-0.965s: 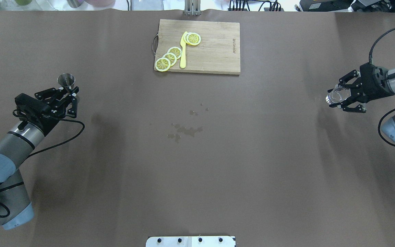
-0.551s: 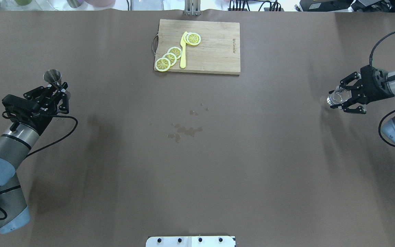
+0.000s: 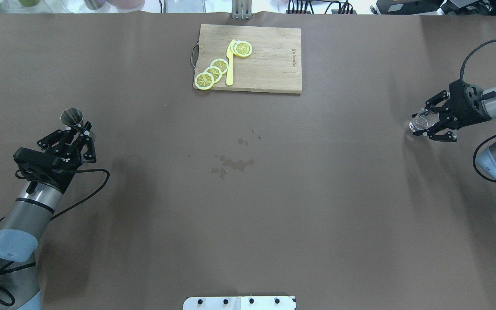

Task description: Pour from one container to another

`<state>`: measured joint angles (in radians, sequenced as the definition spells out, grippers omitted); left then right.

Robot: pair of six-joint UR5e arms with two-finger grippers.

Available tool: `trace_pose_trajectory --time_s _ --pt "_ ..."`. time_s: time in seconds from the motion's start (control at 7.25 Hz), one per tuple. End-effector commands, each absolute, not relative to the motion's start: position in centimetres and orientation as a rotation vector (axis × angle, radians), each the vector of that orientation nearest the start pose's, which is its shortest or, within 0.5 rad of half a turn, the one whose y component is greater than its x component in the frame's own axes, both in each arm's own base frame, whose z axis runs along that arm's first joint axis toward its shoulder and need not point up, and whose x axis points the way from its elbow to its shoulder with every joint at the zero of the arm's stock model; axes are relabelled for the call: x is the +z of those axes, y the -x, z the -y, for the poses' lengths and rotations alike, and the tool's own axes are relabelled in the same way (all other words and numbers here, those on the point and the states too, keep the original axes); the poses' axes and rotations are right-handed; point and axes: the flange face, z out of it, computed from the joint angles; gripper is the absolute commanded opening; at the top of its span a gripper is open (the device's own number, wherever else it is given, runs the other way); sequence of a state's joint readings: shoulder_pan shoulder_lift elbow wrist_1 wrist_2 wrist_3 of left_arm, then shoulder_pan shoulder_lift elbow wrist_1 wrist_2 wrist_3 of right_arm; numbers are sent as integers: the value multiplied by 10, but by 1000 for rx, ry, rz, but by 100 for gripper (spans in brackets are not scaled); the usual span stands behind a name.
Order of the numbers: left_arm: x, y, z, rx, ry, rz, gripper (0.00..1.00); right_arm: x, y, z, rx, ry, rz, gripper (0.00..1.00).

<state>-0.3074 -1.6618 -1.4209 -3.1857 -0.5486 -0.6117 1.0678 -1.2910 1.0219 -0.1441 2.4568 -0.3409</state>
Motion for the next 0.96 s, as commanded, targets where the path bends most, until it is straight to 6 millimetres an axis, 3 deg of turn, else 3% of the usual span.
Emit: trace_pose_trajectory --time_s 0.0,0.28,0.55,0.83 --pt "532 -386 313 -252 -1426 -587 0 589 252 564 -1188 -1072 951 0" --pt "548 -356 295 -234 -1400 -599 0 586 263 565 -1200 -1069 962 0" --pt "567 -342 288 -210 -1388 -574 0 593 268 563 -1203 -1051 967 0" --pt "583 -337 278 -318 -1356 -567 0 595 268 563 -1200 -1044 967 0"
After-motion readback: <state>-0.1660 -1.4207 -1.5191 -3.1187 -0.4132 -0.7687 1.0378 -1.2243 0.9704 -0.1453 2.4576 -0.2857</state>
